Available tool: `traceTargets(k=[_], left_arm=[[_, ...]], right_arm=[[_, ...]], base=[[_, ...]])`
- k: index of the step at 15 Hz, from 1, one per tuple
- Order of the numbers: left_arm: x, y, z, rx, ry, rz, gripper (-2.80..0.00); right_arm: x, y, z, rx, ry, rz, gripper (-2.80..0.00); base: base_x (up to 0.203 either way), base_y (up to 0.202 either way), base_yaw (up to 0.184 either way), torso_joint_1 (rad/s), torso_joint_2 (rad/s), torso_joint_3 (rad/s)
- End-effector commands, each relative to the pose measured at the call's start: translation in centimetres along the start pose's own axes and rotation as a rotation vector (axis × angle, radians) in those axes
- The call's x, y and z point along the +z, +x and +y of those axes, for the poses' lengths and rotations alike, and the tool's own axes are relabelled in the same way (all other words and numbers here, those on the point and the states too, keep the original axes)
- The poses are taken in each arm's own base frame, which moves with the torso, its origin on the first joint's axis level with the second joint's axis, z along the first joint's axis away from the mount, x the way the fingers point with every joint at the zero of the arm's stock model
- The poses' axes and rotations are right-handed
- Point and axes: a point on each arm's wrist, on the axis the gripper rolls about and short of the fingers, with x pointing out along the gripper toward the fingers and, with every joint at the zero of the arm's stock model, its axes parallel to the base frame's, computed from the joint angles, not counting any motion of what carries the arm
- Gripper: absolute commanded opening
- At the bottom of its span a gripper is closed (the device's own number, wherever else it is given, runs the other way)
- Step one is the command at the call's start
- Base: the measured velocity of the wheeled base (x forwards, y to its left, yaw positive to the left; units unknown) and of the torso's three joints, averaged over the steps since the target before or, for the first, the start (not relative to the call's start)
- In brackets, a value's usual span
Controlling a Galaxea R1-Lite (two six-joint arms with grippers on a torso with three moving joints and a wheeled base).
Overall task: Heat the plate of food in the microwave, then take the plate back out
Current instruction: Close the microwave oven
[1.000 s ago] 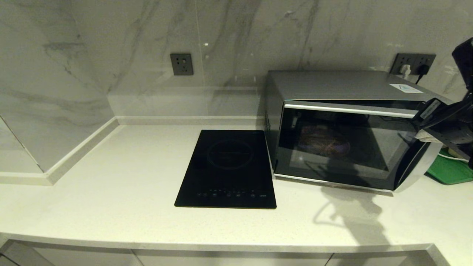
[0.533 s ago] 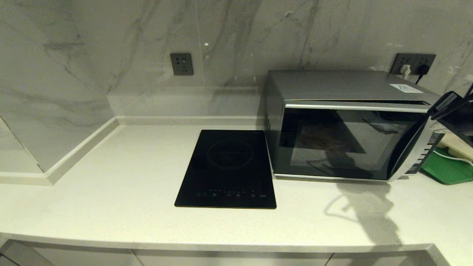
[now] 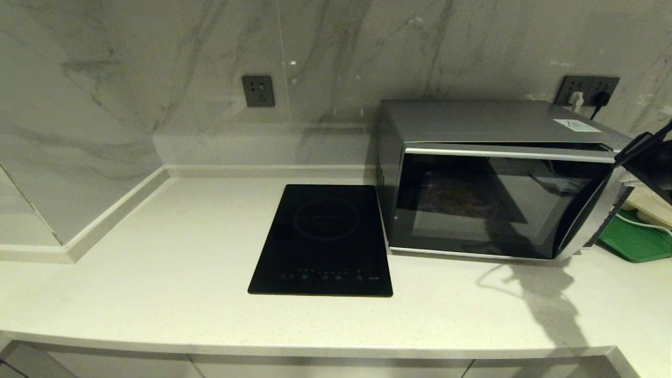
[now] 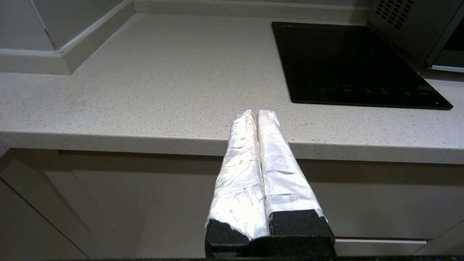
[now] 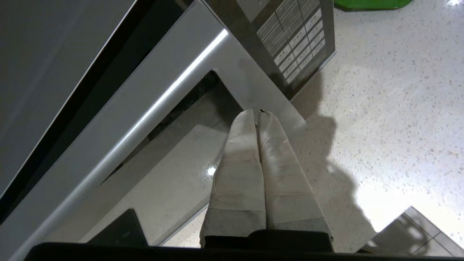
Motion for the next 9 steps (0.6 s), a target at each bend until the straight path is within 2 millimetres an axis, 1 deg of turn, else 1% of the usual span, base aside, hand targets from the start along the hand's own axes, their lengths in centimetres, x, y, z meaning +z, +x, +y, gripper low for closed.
traceTargets(k=[1, 3, 9], left_arm=[[0.00, 0.00, 0.00, 0.001, 0.000, 0.000, -2.80], [0.00, 0.00, 0.00, 0.001, 0.000, 0.000, -2.80], [0.00, 0.00, 0.00, 0.001, -0.001, 0.000, -2.80]], right_arm=[[-0.23, 1.15, -0.12, -0.017, -0.001, 0.011, -2.80], [-0.42, 1.67, -0.08, -0.019, -0.009, 0.023, -2.80], [0.09, 1.74, -0.15, 0.059, -0.036, 0.074, -2.80]], base=[[0.000, 0.000, 0.000, 0.000, 0.00, 0.000], [0.000, 0.000, 0.000, 0.000, 0.00, 0.000], [0.000, 0.000, 0.000, 0.000, 0.00, 0.000]])
